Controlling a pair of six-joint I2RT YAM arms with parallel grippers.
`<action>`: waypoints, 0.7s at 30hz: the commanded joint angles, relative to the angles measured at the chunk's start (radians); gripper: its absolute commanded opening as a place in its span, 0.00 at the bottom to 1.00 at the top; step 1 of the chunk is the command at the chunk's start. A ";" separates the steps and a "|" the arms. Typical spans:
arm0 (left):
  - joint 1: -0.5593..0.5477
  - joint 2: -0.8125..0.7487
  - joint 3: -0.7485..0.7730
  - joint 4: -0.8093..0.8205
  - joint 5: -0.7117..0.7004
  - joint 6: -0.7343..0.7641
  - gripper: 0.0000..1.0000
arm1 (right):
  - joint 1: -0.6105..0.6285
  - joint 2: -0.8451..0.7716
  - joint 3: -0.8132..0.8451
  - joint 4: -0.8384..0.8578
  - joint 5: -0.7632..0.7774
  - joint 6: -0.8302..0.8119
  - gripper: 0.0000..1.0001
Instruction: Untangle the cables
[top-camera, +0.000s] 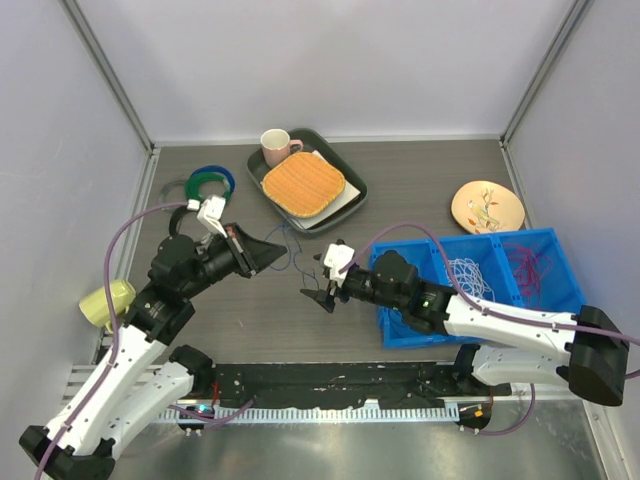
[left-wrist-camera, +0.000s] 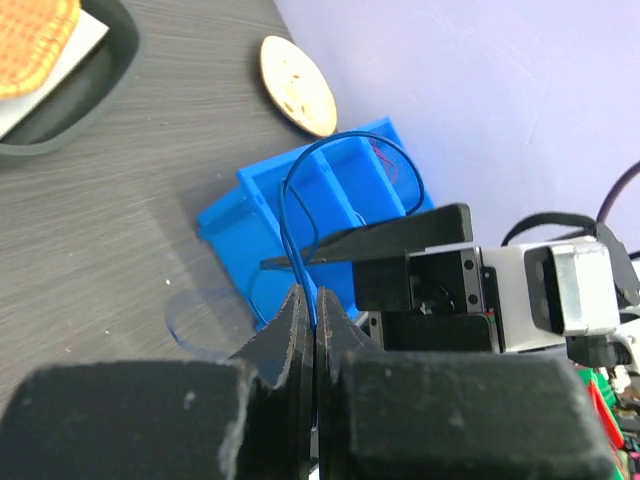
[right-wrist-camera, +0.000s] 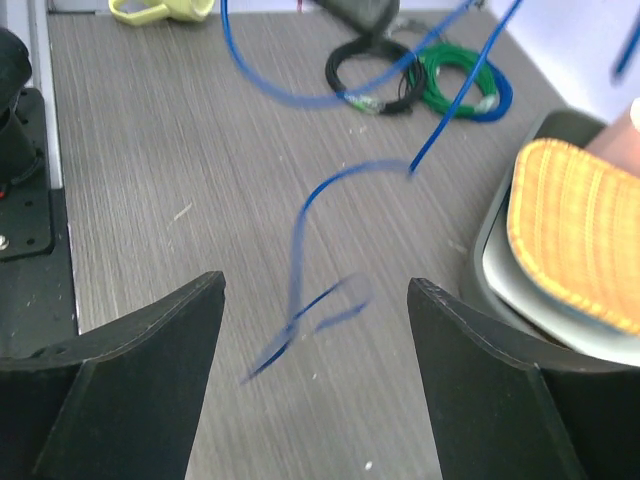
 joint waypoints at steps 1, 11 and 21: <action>-0.019 -0.009 -0.031 0.072 0.071 -0.048 0.00 | 0.004 0.071 0.115 0.115 -0.059 -0.074 0.79; -0.024 0.003 -0.049 0.088 0.093 -0.076 0.00 | 0.006 0.256 0.226 0.172 0.010 0.079 0.48; -0.022 -0.001 -0.061 -0.001 -0.041 -0.054 0.33 | 0.004 0.094 0.130 0.210 0.350 0.205 0.01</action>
